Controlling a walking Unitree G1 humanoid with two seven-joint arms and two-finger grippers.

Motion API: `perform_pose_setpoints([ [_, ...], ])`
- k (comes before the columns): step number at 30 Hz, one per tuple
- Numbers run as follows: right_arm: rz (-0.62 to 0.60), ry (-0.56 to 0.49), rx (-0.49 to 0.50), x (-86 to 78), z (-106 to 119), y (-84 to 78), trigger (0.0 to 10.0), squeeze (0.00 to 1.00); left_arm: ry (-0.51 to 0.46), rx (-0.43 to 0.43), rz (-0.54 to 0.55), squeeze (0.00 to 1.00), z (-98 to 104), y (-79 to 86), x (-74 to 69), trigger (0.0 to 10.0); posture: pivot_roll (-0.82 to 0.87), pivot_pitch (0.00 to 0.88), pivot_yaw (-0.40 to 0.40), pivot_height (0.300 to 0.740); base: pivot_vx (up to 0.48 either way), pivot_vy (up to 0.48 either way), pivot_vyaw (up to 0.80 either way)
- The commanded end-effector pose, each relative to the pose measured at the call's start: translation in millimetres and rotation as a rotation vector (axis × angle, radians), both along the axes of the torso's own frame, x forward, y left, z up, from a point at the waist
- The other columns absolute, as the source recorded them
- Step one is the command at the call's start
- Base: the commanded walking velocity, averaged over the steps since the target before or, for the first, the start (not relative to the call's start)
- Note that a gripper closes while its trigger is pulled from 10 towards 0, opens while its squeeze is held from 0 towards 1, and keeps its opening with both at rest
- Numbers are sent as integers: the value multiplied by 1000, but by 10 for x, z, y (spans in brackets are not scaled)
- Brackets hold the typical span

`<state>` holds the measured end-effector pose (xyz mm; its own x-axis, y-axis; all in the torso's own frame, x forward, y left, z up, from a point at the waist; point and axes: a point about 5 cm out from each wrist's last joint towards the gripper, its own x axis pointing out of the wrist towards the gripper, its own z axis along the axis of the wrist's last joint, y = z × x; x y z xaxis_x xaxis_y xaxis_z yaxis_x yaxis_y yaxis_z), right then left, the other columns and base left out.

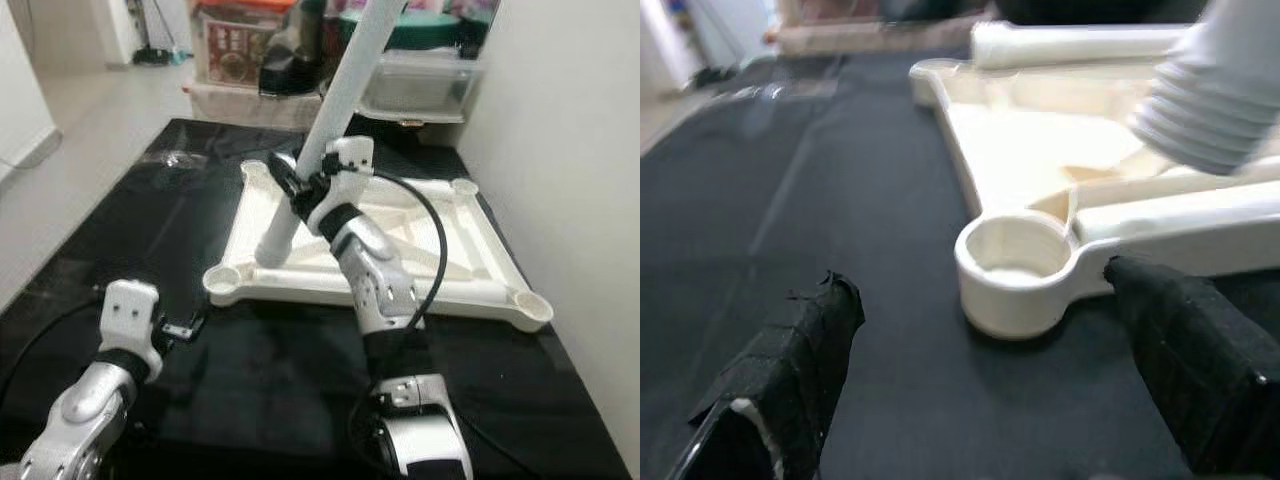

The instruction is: Building children table

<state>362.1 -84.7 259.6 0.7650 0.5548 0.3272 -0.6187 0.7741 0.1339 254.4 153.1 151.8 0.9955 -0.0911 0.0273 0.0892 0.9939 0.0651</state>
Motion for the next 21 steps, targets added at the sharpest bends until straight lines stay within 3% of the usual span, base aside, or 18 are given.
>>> perform_pose_setpoints([
  [1,-11,-12,1,2,39,-44,10000,0,14,-11,-1,0,-16,-1,-17,10000,77,128,-94,740,0,0,0],
  [5,-13,-13,-1,2,39,-53,10000,0,15,-29,3,0,-15,16,-35,10000,76,126,-94,740,0,126,0],
  [15,-16,-15,5,-3,45,-65,10000,0,17,-18,2,0,1,22,-50,10000,78,127,-96,740,0,480,0],
  [21,-19,-21,8,1,69,-74,10000,0,13,-9,1,0,9,-2,-35,10000,77,125,-96,740,0,0,0],
])
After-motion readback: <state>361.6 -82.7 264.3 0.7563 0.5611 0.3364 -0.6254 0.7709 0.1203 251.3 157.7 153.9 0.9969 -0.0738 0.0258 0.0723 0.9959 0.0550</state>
